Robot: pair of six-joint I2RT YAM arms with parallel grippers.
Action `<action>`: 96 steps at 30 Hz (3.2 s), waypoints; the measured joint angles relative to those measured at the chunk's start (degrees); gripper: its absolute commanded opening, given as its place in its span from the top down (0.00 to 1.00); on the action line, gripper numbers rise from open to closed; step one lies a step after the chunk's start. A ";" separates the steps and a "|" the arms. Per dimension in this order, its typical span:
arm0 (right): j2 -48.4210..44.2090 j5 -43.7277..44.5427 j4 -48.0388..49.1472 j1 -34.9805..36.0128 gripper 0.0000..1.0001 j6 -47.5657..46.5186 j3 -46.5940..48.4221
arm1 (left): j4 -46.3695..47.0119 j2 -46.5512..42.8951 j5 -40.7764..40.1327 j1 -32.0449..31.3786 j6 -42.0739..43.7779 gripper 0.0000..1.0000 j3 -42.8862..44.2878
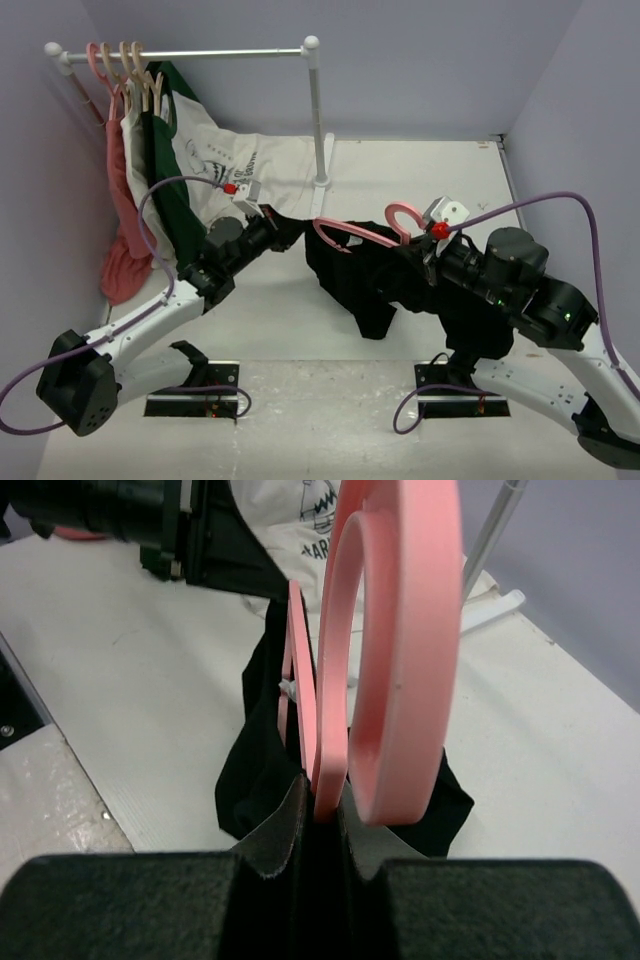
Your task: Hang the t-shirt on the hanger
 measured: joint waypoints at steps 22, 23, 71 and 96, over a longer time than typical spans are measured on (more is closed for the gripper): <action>9.29 -3.60 10.89 -0.44 1.00 2.87 3.22 | -22.19 3.95 7.91 -6.24 12.24 1.00 31.74; 9.60 -4.26 12.07 -0.50 1.00 3.13 3.92 | -24.69 4.70 7.84 -6.50 13.56 1.00 35.50; -6.99 -20.22 40.48 -7.14 1.00 18.23 -27.05 | -54.30 20.75 24.38 -6.94 43.86 0.00 64.38; -14.14 -7.48 36.46 -7.93 1.00 22.05 -23.07 | -34.09 1.18 -2.21 -3.93 36.02 0.38 27.13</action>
